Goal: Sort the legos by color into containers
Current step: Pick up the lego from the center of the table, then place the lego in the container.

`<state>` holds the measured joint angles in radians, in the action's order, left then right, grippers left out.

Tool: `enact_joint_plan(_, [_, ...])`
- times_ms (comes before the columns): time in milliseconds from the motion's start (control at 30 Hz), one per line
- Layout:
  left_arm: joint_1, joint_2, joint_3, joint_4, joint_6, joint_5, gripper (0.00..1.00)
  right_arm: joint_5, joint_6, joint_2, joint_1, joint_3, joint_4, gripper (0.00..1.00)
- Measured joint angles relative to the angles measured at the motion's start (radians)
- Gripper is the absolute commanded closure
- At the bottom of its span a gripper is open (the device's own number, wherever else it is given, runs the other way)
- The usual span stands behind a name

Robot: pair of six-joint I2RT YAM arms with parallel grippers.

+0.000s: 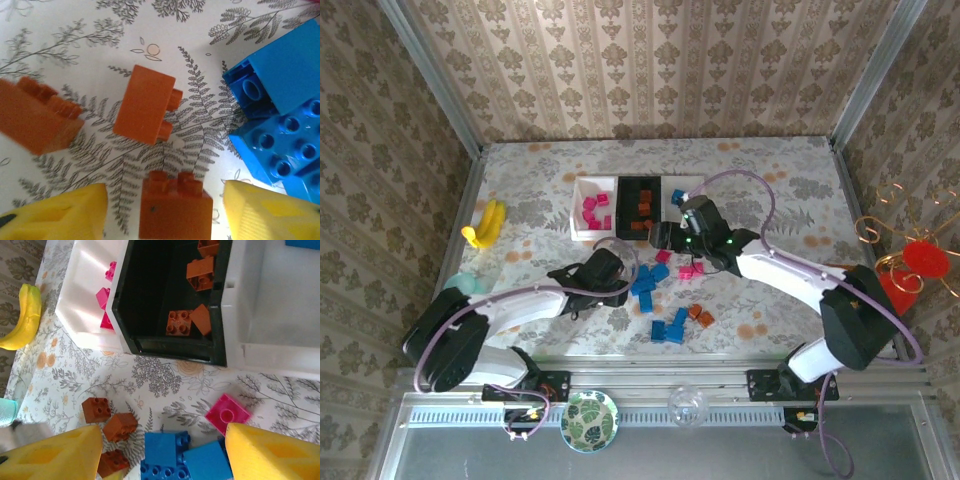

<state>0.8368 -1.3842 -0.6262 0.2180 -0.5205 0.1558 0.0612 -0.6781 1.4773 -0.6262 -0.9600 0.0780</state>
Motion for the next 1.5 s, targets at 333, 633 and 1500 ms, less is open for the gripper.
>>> enact_joint_plan(333, [-0.001, -0.072, -0.017, -0.04, 0.016, -0.01, 0.73, -0.032, 0.0, -0.133, 0.005, 0.041, 0.0, 0.32])
enact_joint_plan(633, [-0.015, 0.046, -0.121, -0.005, 0.027, -0.068, 0.74, -0.037, -0.012, -0.148, 0.005, 0.132, -0.005, 0.32])
enact_joint_plan(1500, [-0.203, -0.681, -0.991, 0.104, 0.134, -0.121, 0.47, -0.076, -0.068, -0.475, 0.004, 0.417, 0.114, 0.31])
